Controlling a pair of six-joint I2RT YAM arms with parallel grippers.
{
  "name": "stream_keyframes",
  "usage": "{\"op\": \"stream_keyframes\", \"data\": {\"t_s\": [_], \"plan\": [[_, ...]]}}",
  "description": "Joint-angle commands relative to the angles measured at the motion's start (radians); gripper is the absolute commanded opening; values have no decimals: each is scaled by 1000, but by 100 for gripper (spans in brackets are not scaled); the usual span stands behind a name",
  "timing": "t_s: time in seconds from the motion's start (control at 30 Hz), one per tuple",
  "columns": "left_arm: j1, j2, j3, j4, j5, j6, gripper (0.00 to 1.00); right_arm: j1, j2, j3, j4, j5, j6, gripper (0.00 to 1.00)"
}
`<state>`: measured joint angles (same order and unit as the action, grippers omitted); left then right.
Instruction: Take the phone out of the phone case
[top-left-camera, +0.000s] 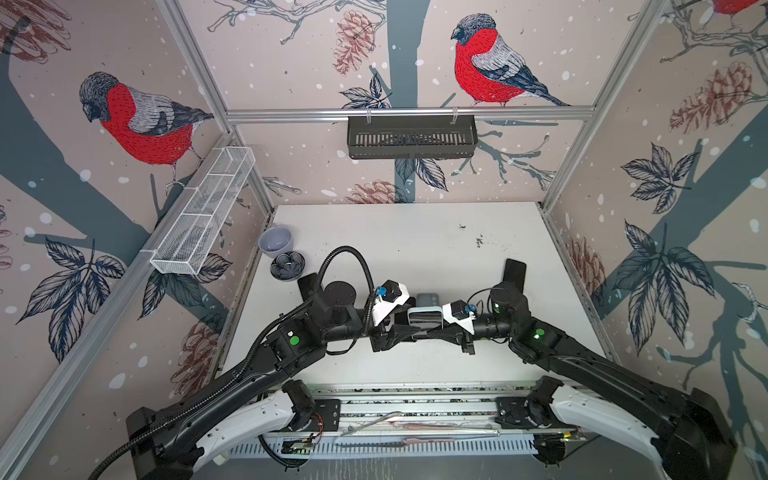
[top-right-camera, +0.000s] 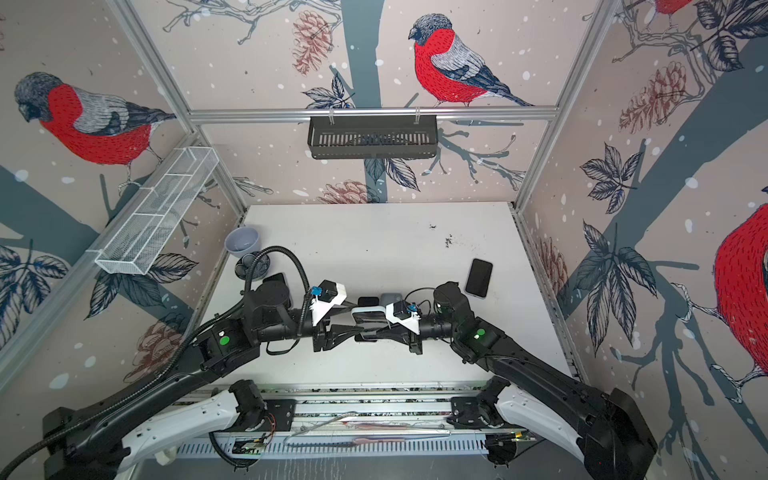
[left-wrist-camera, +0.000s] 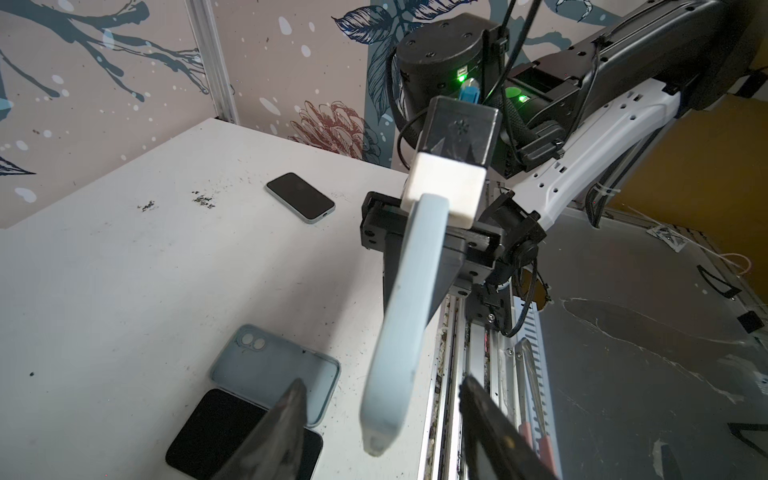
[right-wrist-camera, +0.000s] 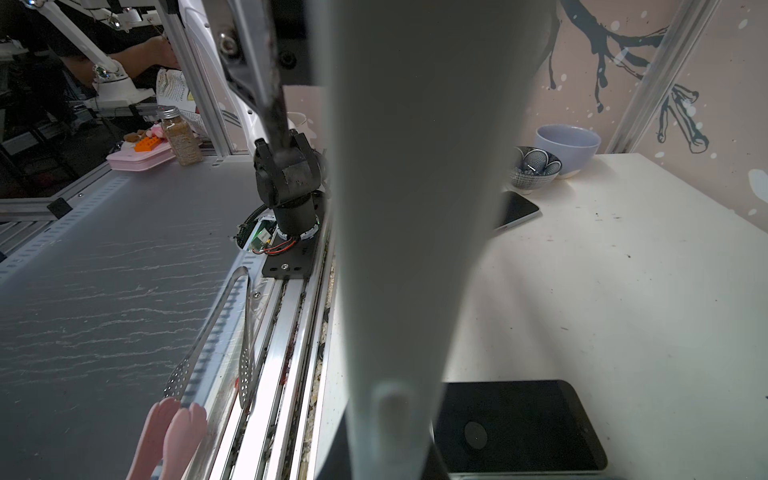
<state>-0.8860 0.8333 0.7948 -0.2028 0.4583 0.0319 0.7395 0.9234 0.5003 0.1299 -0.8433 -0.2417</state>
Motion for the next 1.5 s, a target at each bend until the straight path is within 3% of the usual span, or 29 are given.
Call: {"op": "stream_keyframes", "data": {"t_s": [0.0, 0.23, 0.3, 0.33, 0.43, 0.5, 0.57, 0.6, 0.67, 0.87, 1.0, 1.17, 1.47], "plan": [[3, 17, 16, 46, 53, 24, 49, 3, 8, 4, 49, -22, -21, 0], [5, 51, 19, 60, 94, 31, 26, 4, 18, 3, 47, -5, -19, 0], [3, 55, 17, 66, 101, 32, 13, 7, 19, 3, 46, 6, -21, 0], [4, 54, 13, 73, 99, 30, 0, 8, 20, 3, 46, 11, -21, 0], [4, 46, -9, 105, 76, 16, 0, 6, 26, -16, 92, 71, 4, 1], [4, 36, -22, 125, 61, 5, 0, 6, 29, -29, 126, 133, 19, 11], [4, 29, -34, 143, 47, -11, 0, 6, 30, -29, 137, 157, 29, 13], [3, 27, -37, 150, 37, -23, 0, 7, 29, -26, 138, 156, 32, 22], [4, 30, -39, 164, 2, -46, 0, 8, 21, -17, 153, 200, 60, 53], [4, 37, -57, 271, -265, -229, 0, 5, -97, -71, 286, 460, 211, 88], [4, 41, -76, 383, -370, -389, 0, 3, -199, -119, 348, 615, 383, 99], [4, 41, -123, 572, -406, -584, 0, -2, -247, -97, 269, 712, 605, 100], [4, 29, -206, 830, -440, -802, 0, -3, -297, -70, 168, 669, 861, 100]]}}
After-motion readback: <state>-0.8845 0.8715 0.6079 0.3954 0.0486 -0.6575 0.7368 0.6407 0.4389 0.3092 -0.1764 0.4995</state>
